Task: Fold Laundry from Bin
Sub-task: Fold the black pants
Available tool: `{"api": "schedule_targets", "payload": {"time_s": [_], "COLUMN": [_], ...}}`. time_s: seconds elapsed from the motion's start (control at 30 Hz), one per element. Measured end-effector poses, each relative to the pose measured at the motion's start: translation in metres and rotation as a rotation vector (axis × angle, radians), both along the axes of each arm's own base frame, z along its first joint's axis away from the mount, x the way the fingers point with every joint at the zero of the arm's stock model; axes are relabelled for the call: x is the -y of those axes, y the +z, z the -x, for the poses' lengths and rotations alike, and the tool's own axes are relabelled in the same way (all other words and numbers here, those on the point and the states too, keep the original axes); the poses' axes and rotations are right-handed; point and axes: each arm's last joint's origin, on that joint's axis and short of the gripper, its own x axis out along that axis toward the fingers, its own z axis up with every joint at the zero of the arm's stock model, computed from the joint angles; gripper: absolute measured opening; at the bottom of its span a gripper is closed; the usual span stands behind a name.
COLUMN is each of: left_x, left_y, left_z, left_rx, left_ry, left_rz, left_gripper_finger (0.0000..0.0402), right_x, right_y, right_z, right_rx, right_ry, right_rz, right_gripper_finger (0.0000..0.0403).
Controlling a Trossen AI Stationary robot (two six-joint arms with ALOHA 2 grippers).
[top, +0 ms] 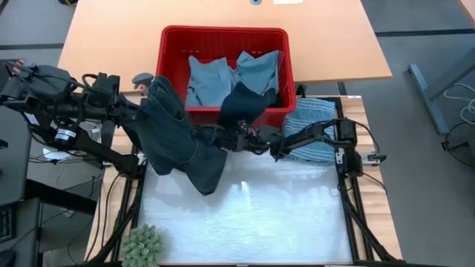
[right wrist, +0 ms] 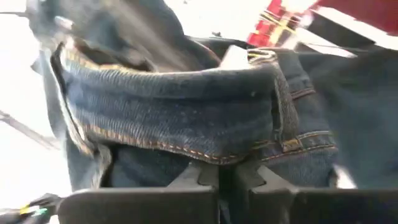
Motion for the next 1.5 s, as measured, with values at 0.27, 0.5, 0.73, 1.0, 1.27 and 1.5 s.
{"api": "schedule_targets", "payload": {"time_s": [0.27, 0.5, 0.73, 1.0, 1.27, 1.5], "left_x": [0.001, 0.007, 0.016, 0.029, 0.052, 0.089], "left_y": [0.011, 0.033, 0.056, 0.080, 0.096, 0.090], "left_z": [-0.004, -0.022, -0.046, -0.068, -0.087, -0.112], "left_rx": [0.116, 0.331, 0.582, 0.873, 1.137, 1.275], "left_ry": [-0.014, -0.154, -0.379, -0.741, -1.089, -1.262], "left_rz": [-0.001, -0.047, -0.105, -0.050, 0.057, 0.068], "left_gripper_finger": [0.0007, 0.0007, 0.0007, 0.0007, 0.0007, 0.0007], "right_x": [-0.028, -0.058, -0.091, -0.139, -0.191, -0.216], "right_y": [0.109, 0.205, 0.297, 0.363, 0.384, 0.384], "right_z": [0.035, 0.083, 0.127, 0.156, 0.155, 0.158], "right_rx": [0.195, 0.126, 0.198, 0.438, 0.685, 0.817], "right_ry": [-0.044, -0.139, -0.128, 0.053, 0.211, 0.219], "right_rz": [0.185, 0.443, 0.659, 0.887, 1.046, 1.127], "right_gripper_finger": [0.0027, 0.0027, 0.0027, 0.0027, 0.0027, 0.0027]}}
